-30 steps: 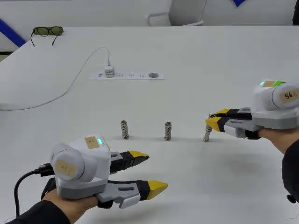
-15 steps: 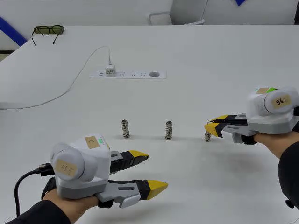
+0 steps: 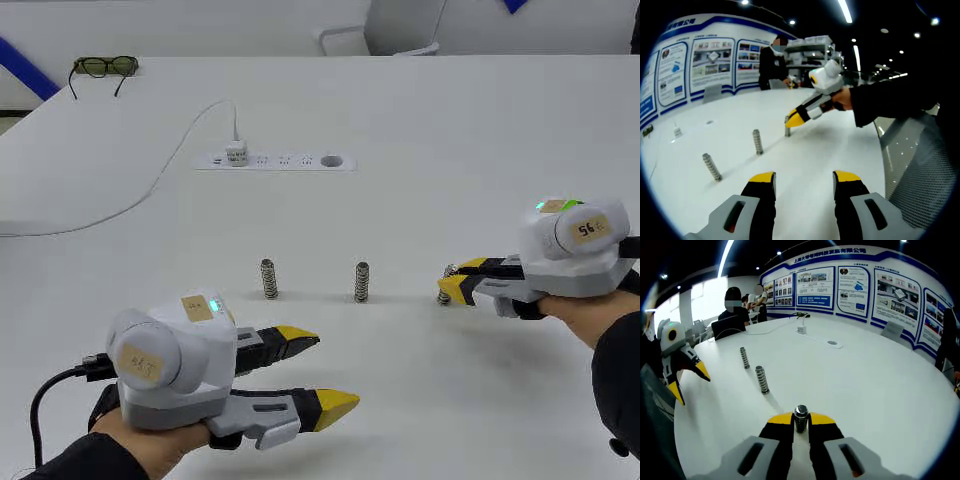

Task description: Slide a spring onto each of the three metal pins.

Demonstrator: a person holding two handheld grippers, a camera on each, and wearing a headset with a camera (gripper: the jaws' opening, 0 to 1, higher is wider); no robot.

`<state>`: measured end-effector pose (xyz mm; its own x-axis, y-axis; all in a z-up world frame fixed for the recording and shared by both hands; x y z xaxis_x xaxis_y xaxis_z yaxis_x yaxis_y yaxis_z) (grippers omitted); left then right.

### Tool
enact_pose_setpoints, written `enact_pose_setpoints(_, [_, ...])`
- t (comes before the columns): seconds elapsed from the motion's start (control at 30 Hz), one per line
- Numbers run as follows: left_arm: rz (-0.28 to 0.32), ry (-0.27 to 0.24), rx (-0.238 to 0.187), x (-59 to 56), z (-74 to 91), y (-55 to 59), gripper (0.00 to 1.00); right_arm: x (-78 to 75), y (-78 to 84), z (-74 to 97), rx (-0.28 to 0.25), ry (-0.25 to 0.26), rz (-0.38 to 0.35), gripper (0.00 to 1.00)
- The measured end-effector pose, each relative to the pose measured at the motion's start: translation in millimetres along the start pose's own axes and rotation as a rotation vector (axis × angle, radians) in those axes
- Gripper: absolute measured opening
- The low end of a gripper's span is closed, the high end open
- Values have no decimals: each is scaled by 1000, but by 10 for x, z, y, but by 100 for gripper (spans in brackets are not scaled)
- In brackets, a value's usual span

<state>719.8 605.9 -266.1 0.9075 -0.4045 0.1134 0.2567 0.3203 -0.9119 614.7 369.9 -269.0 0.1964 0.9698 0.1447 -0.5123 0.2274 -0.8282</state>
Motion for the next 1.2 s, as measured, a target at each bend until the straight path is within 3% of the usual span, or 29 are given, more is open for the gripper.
enact_pose_setpoints(0.5, [4,-17,-9,23,39,-7,47,-32,62,50,24,3,2,18])
enact_pose_setpoints(0.93, [21,-46,-12,92,118,44,48,-62,94,253,36,8,21,25])
enact_pose_setpoints(1.2, [35,-81,-14,183,199,92,50,35,60,413,28,-30,61,30])
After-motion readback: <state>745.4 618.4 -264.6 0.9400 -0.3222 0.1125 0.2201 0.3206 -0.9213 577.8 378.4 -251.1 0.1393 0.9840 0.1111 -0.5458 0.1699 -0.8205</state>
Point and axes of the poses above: the centre of the closed fingertips' face, and the gripper's own axes: z roughly backward along the fingers, x roughly to its left, y roughly out of its underside, the point moved 8 cm from there along z, roughly backward along the fingers, and after that the axes turned 12 degrees about -z, right-handed, at the moved point
